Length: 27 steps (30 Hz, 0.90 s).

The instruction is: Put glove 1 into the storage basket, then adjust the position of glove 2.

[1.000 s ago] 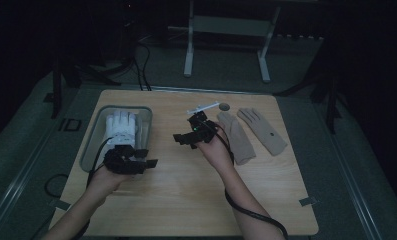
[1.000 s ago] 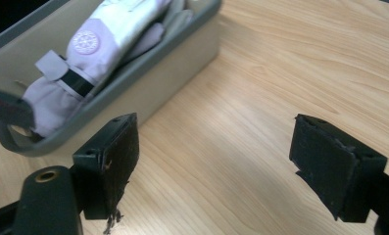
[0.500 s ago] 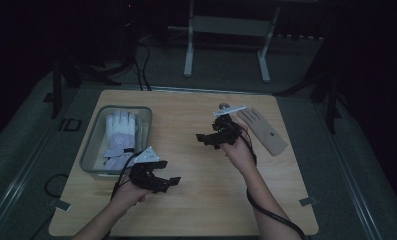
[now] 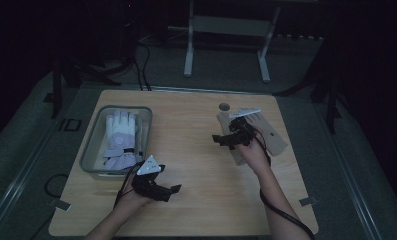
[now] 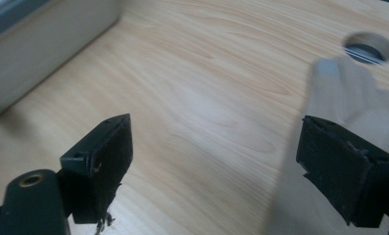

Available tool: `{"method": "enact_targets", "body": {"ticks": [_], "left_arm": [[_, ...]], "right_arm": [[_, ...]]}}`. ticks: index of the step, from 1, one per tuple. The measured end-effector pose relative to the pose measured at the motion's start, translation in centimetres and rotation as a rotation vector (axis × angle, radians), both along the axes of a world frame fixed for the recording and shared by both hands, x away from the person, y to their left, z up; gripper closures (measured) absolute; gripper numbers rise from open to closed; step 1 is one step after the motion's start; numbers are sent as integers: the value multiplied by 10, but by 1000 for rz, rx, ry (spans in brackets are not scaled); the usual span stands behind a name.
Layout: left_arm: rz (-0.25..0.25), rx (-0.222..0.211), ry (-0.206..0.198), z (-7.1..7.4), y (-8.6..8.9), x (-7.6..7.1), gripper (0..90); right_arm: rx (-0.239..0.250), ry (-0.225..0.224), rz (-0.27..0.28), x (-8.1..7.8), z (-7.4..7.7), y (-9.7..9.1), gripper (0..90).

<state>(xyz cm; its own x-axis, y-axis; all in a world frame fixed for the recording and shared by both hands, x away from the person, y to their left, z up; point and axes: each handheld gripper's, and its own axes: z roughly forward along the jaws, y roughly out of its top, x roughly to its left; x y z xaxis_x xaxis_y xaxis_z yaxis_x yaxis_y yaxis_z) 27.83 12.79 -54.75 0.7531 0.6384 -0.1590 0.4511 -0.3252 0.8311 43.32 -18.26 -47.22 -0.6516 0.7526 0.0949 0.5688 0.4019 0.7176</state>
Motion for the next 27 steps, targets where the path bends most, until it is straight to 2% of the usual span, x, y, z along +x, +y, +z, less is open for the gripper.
{"method": "enact_targets", "body": {"ticks": [3,7,10,12,15,18,24,27], "left_arm": [[2,-6,13,-7,-1,-2,40],[1,-9,15,-13,-4,-3,40],[-9,-7,1,-16,-7,-6,40],[-16,-8,-8,-17,-9,-7,40],[-23,-4,-19,-18,-12,-10,30],[-43,-29,-43,-20,-13,-13,30],[-28,-52,-50,-23,-13,-14,30],[-28,-54,-63,-23,-12,-15,31]], "right_arm": [[8,21,-26,4,-3,-8,126],[-18,-5,-58,6,-9,-17,127],[-57,-32,-67,10,-13,-26,182],[-46,-39,-82,14,-17,-33,240],[-58,-47,-90,19,-22,-40,320],[-68,-55,-88,25,-28,-45,376],[-104,-51,-83,39,-43,-45,418],[-153,-64,-84,46,-50,-44,436]]}}
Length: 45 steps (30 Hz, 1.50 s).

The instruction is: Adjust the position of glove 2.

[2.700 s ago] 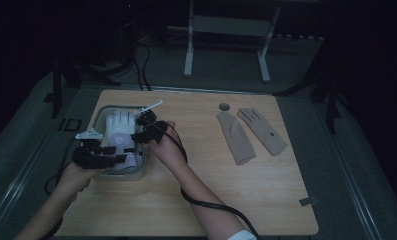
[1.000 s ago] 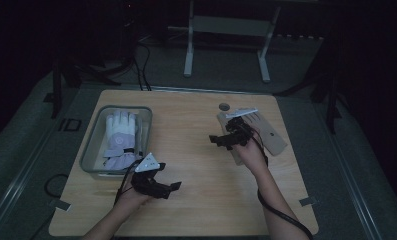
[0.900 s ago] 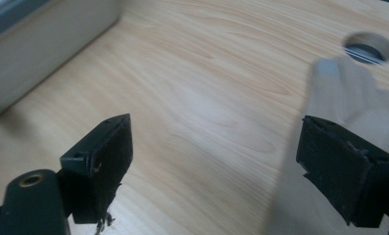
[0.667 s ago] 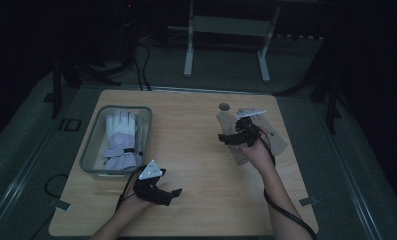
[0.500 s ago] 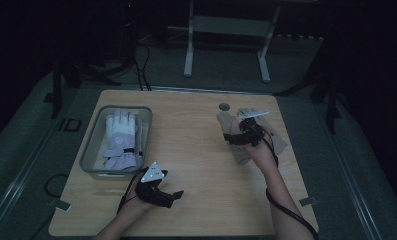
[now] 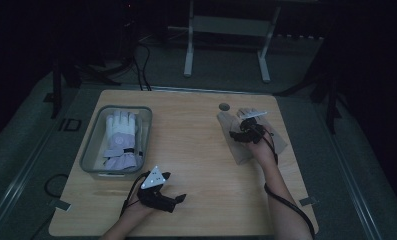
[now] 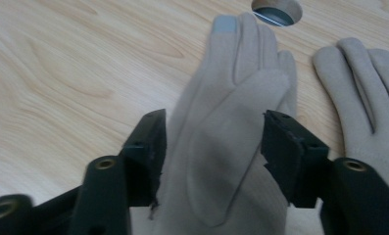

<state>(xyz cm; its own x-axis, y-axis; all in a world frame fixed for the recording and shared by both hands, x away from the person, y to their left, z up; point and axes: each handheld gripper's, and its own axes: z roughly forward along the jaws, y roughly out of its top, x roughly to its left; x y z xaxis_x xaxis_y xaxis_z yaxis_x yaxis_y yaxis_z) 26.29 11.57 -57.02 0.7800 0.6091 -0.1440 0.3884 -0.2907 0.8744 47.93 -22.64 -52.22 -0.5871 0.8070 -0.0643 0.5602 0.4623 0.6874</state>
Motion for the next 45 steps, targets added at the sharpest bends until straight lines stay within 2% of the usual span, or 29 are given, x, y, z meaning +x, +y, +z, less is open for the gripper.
{"method": "enact_targets", "body": {"ticks": [3,5,8,9,11,15,17,20,23,27,31,32,38,40,45], "left_arm": [[-3,-8,-16,1,1,-1,30],[-15,-25,-14,2,2,-1,30],[-6,-44,-17,2,5,0,30],[-4,-46,-17,2,6,1,30],[2,-46,-19,2,7,0,30],[3,-42,-20,1,8,0,30],[2,-54,-13,1,8,-1,31],[2,-56,-9,0,8,-1,30],[2,-54,-12,0,8,-1,31],[6,-56,-22,2,8,-2,31],[11,-54,-21,2,8,-2,30],[12,-52,-23,3,8,-3,31],[15,-64,-36,6,10,-4,30],[19,-74,-34,6,11,-4,30],[23,-70,-45,6,13,-4,30]], "right_arm": [[-5,3,-6,6,-7,0,435],[-31,11,-20,10,-14,0,409],[-25,57,-39,14,-26,-2,373],[-2,57,-49,14,-27,-3,381],[-14,45,-48,11,-27,-1,436],[-30,52,-33,6,-24,5,656],[-33,55,-48,3,-24,9,737],[-13,78,-88,0,-21,15,776],[33,88,-114,-6,-17,19,785],[97,75,-143,-20,-8,30,785],[113,76,-163,-31,3,43,785],[132,80,-172,-34,6,45,785],[138,40,-195,-53,24,64,785],[170,33,-208,-62,28,70,785],[185,-4,-235,-82,27,91,785]]}}
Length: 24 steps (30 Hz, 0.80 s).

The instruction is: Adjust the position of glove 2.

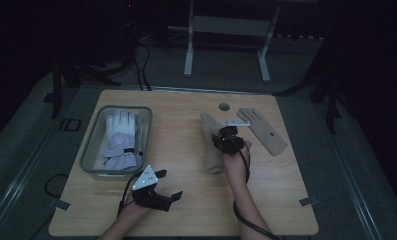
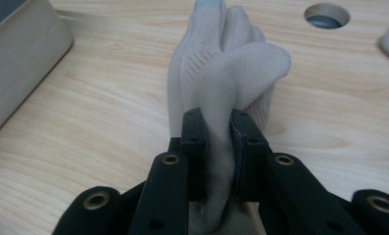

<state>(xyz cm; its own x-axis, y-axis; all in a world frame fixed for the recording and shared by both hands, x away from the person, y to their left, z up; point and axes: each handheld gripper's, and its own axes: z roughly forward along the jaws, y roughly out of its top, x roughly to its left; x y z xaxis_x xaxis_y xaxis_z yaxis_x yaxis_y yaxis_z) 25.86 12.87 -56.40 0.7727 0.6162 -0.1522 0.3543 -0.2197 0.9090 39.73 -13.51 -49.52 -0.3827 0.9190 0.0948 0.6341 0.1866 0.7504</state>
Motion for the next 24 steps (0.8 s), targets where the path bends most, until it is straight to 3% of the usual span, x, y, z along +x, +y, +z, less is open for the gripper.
{"method": "enact_targets", "body": {"ticks": [3,8,12,15,19,24], "left_arm": [[-2,3,-2,-1,0,0,31],[-4,4,-3,-2,0,-1,31],[-4,-15,-1,-2,3,0,31],[-1,-17,-1,-3,3,0,30],[-6,-7,-7,-3,2,-1,31],[-1,-9,-12,-3,3,-1,30]], "right_arm": [[8,8,-9,-3,-14,11,784],[15,89,-17,2,-42,19,770],[8,114,1,2,-56,24,616],[0,106,10,0,-59,30,510],[-58,73,50,-2,-61,39,436],[-8,96,81,0,-56,32,391]]}}
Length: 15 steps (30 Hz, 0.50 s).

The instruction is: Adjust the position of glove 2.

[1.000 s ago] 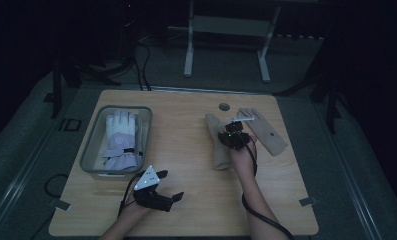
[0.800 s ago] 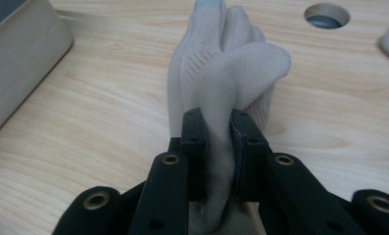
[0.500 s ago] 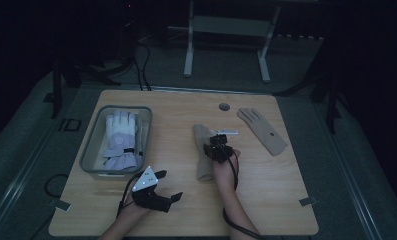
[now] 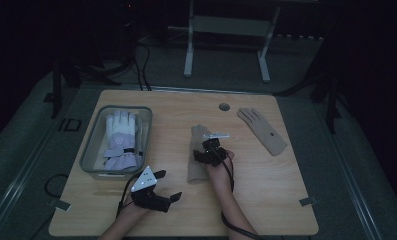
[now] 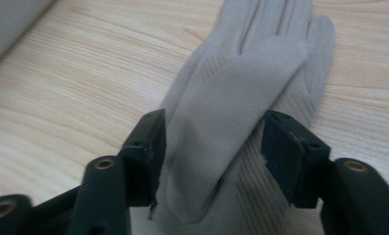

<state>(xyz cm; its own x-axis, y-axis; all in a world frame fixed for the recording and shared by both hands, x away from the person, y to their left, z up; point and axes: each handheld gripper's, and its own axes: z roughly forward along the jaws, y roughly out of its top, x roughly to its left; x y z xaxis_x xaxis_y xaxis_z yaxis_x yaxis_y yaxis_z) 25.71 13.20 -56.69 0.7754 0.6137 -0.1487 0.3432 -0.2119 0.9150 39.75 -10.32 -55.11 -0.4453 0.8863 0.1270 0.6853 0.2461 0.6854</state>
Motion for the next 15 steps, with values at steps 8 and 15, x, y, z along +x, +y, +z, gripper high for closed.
{"method": "enact_targets", "body": {"ticks": [8,15], "left_arm": [[3,2,3,-1,1,0,31],[0,6,8,-2,0,1,30]], "right_arm": [[111,15,59,2,12,-26,188],[95,-6,115,7,22,-59,189]]}}
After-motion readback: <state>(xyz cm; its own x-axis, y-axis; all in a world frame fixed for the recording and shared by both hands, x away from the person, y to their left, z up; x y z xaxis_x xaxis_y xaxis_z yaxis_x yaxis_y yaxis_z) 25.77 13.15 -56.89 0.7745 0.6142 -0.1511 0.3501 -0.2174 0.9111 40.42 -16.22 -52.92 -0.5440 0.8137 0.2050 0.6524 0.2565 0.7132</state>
